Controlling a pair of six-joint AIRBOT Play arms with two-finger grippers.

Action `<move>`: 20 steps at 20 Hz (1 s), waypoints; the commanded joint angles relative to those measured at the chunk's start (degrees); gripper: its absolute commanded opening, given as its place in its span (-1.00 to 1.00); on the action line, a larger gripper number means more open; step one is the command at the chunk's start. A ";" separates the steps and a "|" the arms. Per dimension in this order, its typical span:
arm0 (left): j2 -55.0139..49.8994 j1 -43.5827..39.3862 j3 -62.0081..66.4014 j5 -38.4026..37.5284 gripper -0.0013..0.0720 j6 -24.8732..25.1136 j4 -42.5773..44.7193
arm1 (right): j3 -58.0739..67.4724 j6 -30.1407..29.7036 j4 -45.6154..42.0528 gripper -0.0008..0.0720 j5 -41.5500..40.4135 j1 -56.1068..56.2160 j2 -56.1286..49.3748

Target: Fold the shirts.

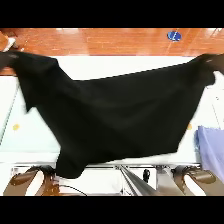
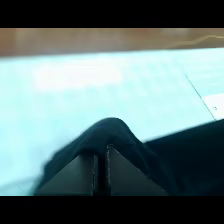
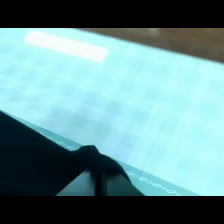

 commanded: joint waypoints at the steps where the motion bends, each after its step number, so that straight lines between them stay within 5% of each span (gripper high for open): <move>1: -6.36 -7.02 -13.20 14.75 -0.90 2.89 -0.74 | -4.13 -0.22 -4.28 -0.91 -6.29 -0.94 -9.25; 6: -24.68 -17.59 -12.57 37.09 -0.90 5.05 -0.74 | -2.29 1.20 1.68 -0.91 -12.15 -9.22 -25.24; 9: -35.76 -18.95 -7.58 39.89 -0.90 4.81 -1.66 | -0.81 -0.15 6.97 -0.90 -15.39 -10.21 -32.98; 13: -45.22 -18.82 -1.33 34.05 -0.82 4.79 -6.47 | -0.81 1.57 14.78 -0.81 -19.45 -10.64 -41.22; 15: -46.56 -17.40 0.94 29.83 0.21 4.81 -6.43 | -0.81 1.90 15.69 0.19 -17.97 -12.20 -43.19; 16: -46.51 -15.89 1.88 26.27 0.41 4.85 -6.19 | -0.81 1.62 15.17 0.17 -15.34 -13.22 -43.19; 20: -45.59 -4.00 4.42 2.23 0.41 3.28 -2.47 | -1.25 0.50 4.48 0.17 0.04 -19.96 -39.01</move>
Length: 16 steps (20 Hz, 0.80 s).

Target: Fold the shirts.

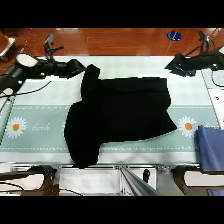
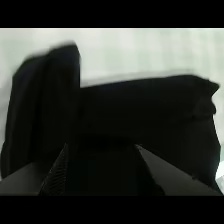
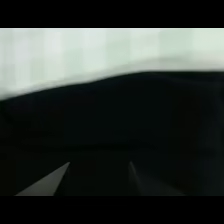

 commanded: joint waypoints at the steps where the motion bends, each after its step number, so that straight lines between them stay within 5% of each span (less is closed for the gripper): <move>1: 1.07 10.01 0.17 -20.44 0.41 -1.20 3.74 | -1.70 -0.83 -12.22 0.17 12.15 -5.88 4.20; 4: 9.44 19.63 -11.74 -24.76 0.41 -1.18 9.25 | -14.36 0.09 -19.43 0.16 9.88 -12.96 15.34; 9: 20.57 33.51 -37.64 -23.32 0.41 -0.94 10.29 | -45.86 -4.90 -2.32 0.15 -3.06 -21.07 32.72; 16: 20.28 30.69 -45.68 -21.90 0.40 2.95 10.91 | -52.52 -9.86 4.37 0.15 -0.83 -21.07 33.92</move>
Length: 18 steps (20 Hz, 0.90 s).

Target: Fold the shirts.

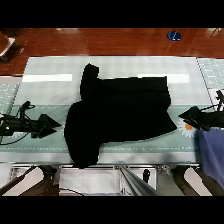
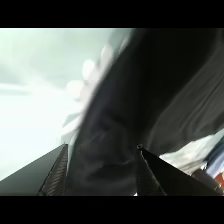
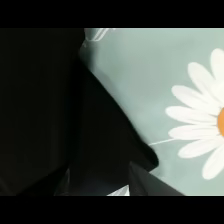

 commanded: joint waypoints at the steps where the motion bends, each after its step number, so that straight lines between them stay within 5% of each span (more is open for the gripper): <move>1: 0.28 -1.20 -2.82 0.94 0.40 0.98 1.73 | -2.49 -2.40 3.72 0.15 -0.04 -0.37 1.01; 13: -9.31 -12.76 -2.64 10.25 0.32 4.04 -5.53 | -2.49 -2.69 3.48 0.15 -0.68 -0.37 1.01; 16: -9.92 -13.11 -2.16 9.18 -0.69 4.42 -5.53 | -2.49 0.22 -1.53 0.15 -1.36 -0.39 1.01; 17: -9.92 -13.11 -2.05 9.01 -0.90 4.61 -5.53 | -2.49 1.90 -4.63 0.15 -1.36 -0.39 1.01; 18: -9.88 -13.11 -2.03 8.76 -0.90 4.68 -5.51 | -2.49 4.96 -8.63 0.14 -1.29 -0.39 1.01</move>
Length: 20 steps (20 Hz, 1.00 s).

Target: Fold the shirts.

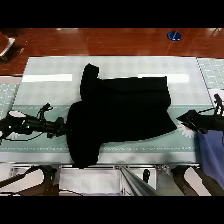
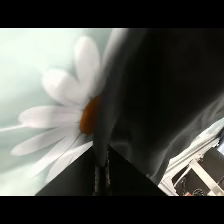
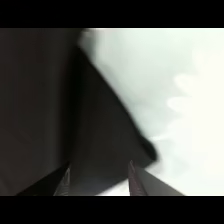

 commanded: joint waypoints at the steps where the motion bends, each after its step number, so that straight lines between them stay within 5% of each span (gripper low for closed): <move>1: -0.44 -0.76 0.24 -0.57 -0.90 1.27 -0.24 | -0.02 7.82 -11.30 0.15 -0.37 -0.02 0.04; 6: -0.44 -0.74 0.28 -1.64 -0.90 1.88 -0.24 | -0.02 9.09 -13.79 0.15 3.41 -0.02 -2.54; 20: -0.42 -0.74 0.28 -1.36 -0.90 1.84 -2.10 | 0.00 0.74 3.43 0.14 -3.02 0.07 -17.51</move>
